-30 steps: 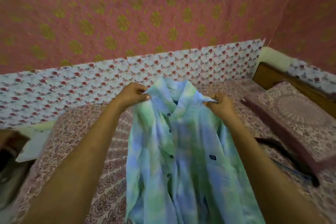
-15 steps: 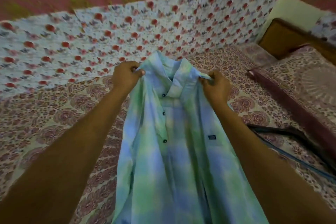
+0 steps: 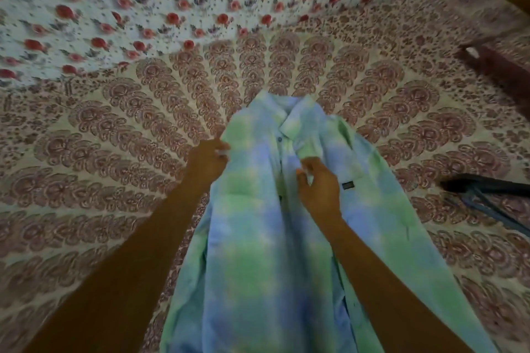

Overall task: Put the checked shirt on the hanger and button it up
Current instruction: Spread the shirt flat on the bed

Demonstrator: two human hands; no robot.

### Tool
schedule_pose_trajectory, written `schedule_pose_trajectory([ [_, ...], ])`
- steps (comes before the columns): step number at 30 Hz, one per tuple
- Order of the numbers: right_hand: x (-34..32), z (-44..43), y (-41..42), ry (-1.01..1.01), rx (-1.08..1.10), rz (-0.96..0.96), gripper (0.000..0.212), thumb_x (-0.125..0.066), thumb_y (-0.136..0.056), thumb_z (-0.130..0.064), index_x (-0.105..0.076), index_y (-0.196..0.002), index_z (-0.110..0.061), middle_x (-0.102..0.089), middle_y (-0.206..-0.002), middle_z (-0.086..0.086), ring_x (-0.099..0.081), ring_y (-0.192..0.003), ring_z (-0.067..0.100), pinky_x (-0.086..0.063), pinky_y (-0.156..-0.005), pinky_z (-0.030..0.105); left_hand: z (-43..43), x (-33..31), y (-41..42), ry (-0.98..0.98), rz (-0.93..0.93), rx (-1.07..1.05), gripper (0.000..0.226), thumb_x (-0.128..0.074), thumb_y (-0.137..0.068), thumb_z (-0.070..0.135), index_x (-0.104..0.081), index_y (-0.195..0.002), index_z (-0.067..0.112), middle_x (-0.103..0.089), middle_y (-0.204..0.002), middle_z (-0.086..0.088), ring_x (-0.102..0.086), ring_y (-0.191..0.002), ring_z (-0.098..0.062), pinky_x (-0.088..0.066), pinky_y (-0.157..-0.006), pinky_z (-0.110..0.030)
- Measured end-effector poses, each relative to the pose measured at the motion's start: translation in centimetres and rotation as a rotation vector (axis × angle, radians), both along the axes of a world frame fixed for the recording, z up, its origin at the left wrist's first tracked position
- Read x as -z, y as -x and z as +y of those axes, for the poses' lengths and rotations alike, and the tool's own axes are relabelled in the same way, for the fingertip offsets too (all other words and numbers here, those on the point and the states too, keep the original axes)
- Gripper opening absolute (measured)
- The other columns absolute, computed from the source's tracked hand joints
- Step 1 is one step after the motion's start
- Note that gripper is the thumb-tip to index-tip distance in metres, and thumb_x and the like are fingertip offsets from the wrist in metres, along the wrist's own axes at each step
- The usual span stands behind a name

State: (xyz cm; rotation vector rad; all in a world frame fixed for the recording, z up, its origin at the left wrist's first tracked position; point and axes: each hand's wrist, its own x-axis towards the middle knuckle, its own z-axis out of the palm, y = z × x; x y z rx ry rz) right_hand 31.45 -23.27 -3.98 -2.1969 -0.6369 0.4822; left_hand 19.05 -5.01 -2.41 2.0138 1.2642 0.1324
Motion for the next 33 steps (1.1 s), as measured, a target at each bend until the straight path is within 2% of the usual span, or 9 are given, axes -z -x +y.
schedule_pose_trajectory([
  [4,2.9,-2.9,5.0,0.099,0.049,0.127,0.026,-0.054,-0.09,-0.018,-0.058,-0.11,-0.003,-0.067,-0.095,0.022,-0.062,-0.094,0.036,-0.045,-0.076,0.035,-2.0,2.7,6.8,0.064,0.053,-0.143,0.024,-0.044,-0.085,-0.008,-0.062,-0.085,0.008,-0.059,-0.077,-0.014,-0.053,-0.075,-0.028,-0.045,-0.071,-0.039],
  [8,3.6,-4.9,9.5,0.249,0.039,0.192,0.035,-0.056,-0.089,-0.036,-0.057,-0.102,-0.004,-0.066,-0.098,0.02,-0.061,-0.096,0.036,-0.045,-0.081,0.037,-5.8,4.2,12.8,0.166,0.152,-0.176,0.026,-0.052,-0.083,-0.004,-0.056,-0.064,0.013,-0.051,-0.069,-0.006,-0.051,-0.078,-0.024,-0.039,-0.074,-0.032],
  [13,3.2,-5.9,13.4,0.321,0.039,0.21,0.042,-0.057,-0.088,-0.034,-0.053,-0.105,0.004,-0.057,-0.11,0.024,-0.057,-0.1,0.037,-0.041,-0.081,0.037,-11.2,4.3,16.3,0.318,0.229,-0.064,0.03,-0.07,-0.077,0.037,-0.057,-0.075,0.01,-0.054,-0.071,-0.004,-0.052,-0.066,-0.017,-0.038,-0.061,-0.025],
  [15,3.0,-6.5,13.9,0.404,0.046,0.208,0.036,-0.052,-0.09,-0.028,-0.053,-0.106,0.004,-0.059,-0.112,0.026,-0.056,-0.106,0.038,-0.043,-0.084,0.039,-12.6,4.8,17.8,0.393,0.191,-0.077,0.074,-0.073,-0.057,0.058,-0.058,-0.111,0.009,-0.066,-0.102,-0.009,-0.063,-0.093,-0.026,-0.05,-0.083,-0.034],
  [17,2.6,-7.2,13.6,0.383,0.16,0.165,0.031,-0.048,-0.092,-0.022,-0.052,-0.108,0.004,-0.059,-0.112,0.026,-0.056,-0.107,0.039,-0.043,-0.085,0.039,-14.0,3.9,18.3,0.469,0.115,-0.147,0.087,-0.073,-0.054,0.048,-0.049,-0.129,0.009,-0.061,-0.122,-0.015,-0.06,-0.106,-0.031,-0.048,-0.092,-0.037],
  [19,1.9,-8.0,13.0,0.287,0.317,0.093,0.029,-0.044,-0.093,-0.018,-0.05,-0.109,0.005,-0.058,-0.106,0.027,-0.056,-0.1,0.037,-0.041,-0.08,0.039,-14.7,1.8,18.7,0.371,0.087,-0.289,0.059,-0.071,-0.071,0.026,-0.052,-0.123,0.004,-0.062,-0.117,-0.018,-0.059,-0.092,-0.027,-0.047,-0.078,-0.033],
  [22,1.3,-9.0,12.3,0.211,0.419,0.028,0.031,-0.041,-0.093,-0.022,-0.048,-0.113,0.001,-0.057,-0.106,0.023,-0.055,-0.098,0.035,-0.041,-0.083,0.041,-14.0,-1.2,20.4,-0.131,0.183,-0.459,0.025,-0.057,-0.085,0.015,-0.057,-0.108,0.005,-0.065,-0.105,-0.017,-0.056,-0.082,-0.025,-0.039,-0.064,-0.032],
  [28,-0.9,-8.8,16.3,0.208,0.318,-0.126,0.036,-0.051,-0.087,-0.014,-0.047,-0.12,-0.001,-0.052,-0.121,0.022,-0.049,-0.112,0.038,-0.037,-0.089,0.042,-13.3,-4.5,24.8,-0.548,0.289,-0.203,0.039,-0.058,-0.077,0.004,-0.052,-0.115,0.012,-0.053,-0.117,-0.017,-0.059,-0.088,-0.04,-0.043,-0.066,-0.043],
  [33,-1.7,-10.2,24.0,0.024,-0.294,0.109,0.024,-0.047,-0.081,-0.02,-0.061,-0.095,-0.006,-0.068,-0.093,0.016,-0.063,-0.087,0.035,-0.045,-0.076,0.037,-16.5,-1.4,27.2,0.138,0.041,0.113,0.049,-0.065,-0.082,0.011,-0.049,-0.128,0.014,-0.062,-0.12,-0.015,-0.062,-0.103,-0.03,-0.049,-0.086,-0.031],
])
